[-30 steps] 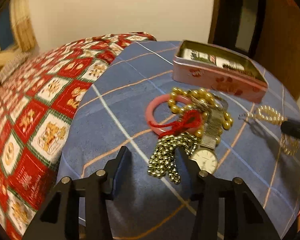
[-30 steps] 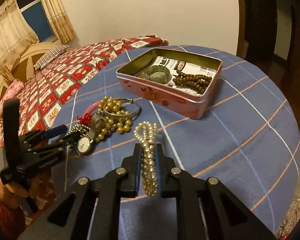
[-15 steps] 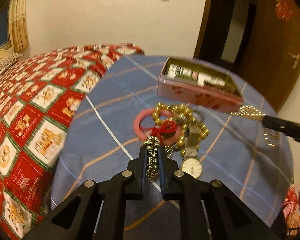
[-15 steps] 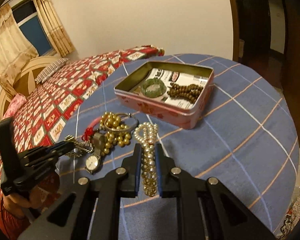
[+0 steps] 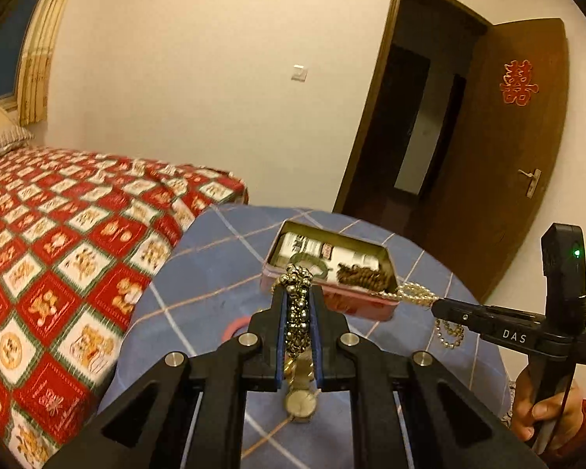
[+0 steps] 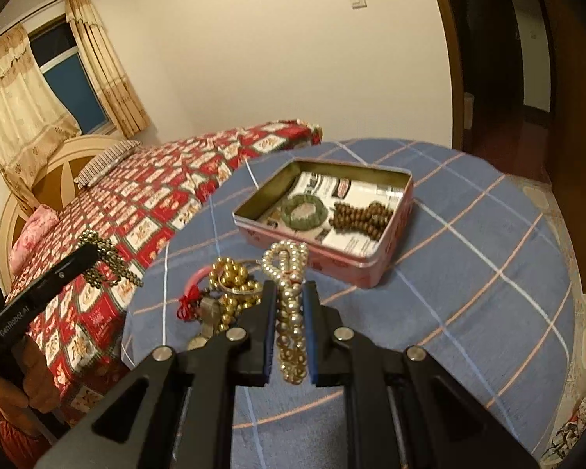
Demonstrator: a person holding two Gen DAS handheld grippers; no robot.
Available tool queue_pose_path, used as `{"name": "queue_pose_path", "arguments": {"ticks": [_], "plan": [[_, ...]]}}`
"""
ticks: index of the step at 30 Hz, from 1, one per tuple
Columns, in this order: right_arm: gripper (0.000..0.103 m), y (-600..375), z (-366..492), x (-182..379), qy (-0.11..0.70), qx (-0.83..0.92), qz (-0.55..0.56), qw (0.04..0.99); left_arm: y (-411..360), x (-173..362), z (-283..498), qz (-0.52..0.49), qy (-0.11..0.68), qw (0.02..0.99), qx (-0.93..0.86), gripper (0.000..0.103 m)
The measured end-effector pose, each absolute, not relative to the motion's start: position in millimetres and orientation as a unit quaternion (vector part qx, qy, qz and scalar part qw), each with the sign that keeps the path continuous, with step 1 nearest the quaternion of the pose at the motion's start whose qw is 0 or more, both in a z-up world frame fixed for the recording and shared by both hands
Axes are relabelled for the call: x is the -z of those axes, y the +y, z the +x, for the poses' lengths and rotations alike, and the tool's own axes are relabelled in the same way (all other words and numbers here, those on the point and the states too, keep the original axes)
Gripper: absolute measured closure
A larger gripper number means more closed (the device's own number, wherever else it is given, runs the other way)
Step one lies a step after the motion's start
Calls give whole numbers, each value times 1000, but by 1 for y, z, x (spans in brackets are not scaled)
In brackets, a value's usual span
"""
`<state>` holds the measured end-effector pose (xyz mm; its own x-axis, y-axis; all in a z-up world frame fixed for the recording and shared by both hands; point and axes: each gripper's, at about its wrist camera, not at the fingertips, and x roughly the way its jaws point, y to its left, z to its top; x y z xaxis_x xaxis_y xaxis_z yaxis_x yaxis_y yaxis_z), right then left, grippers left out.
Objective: Organize jewelry
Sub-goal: 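Carry the pearls and silver beads into the pink tin and open both grippers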
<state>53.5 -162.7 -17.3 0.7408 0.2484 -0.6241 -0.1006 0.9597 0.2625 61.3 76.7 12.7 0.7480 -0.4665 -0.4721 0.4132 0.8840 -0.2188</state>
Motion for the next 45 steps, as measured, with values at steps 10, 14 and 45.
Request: {"name": "queue_pose_path", "arguments": {"ticks": [10,14,45], "plan": [[87,-172,68,-7,311,-84,113,940,41,-25,85,-52,246,933,258,93],[87,-175,80,-11,304,-78,113,943,19,-26,102,-54,248,928,272,93],[87,-210,189,42,369,-2,92,925,-65,33,215,-16,324,913,248,93]]}}
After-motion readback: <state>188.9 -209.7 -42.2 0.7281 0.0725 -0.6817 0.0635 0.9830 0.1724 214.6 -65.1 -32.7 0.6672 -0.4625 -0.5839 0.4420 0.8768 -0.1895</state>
